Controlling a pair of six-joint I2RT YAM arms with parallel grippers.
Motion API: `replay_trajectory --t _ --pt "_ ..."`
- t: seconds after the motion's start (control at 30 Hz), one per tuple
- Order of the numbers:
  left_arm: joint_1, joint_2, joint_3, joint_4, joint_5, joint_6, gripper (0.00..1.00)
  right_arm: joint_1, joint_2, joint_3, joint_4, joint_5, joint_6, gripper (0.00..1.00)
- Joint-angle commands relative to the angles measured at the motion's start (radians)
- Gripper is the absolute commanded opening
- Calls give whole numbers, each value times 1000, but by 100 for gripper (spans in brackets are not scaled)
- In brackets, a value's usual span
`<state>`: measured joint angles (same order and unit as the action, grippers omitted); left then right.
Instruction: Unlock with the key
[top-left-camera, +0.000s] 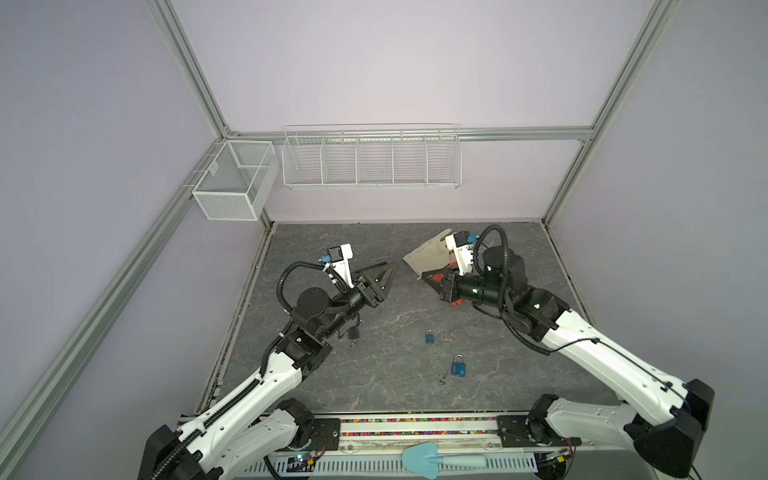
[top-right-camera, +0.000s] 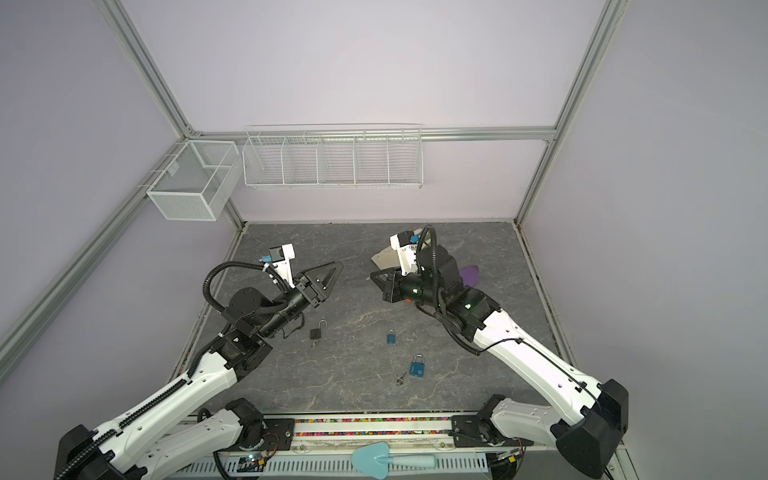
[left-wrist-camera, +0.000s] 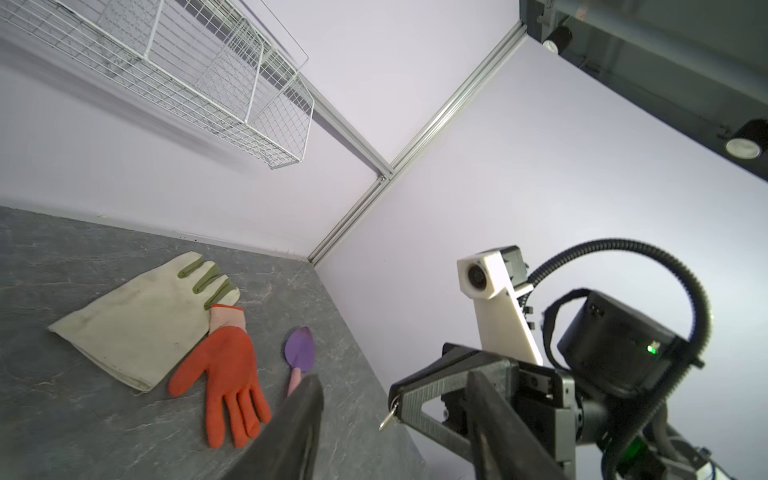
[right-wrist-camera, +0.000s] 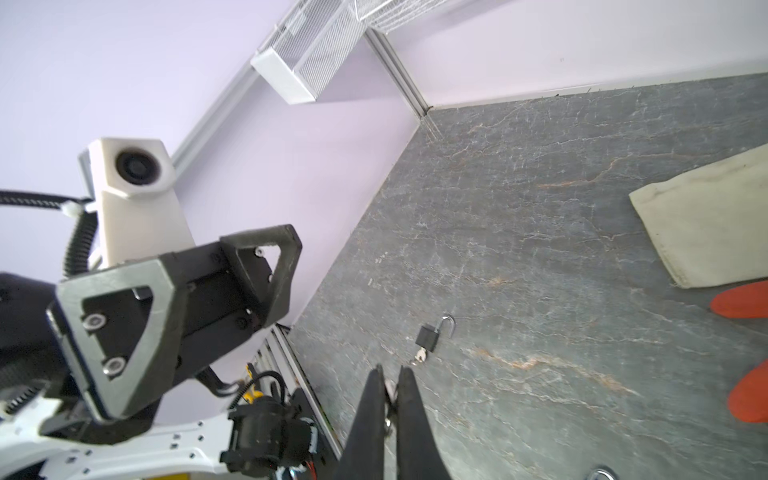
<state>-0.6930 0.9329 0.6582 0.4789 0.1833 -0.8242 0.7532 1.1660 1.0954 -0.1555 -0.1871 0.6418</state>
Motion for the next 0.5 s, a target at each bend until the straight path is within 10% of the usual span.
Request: replay_trajectory --t 0.0,0.47 --pt "-32 -10 -11 51 -145 -153 56 35 -45 -38 161 136 172 7" --pt "-90 68 -68 254 -203 -304 56 158 4 -115 419 276 365 7"
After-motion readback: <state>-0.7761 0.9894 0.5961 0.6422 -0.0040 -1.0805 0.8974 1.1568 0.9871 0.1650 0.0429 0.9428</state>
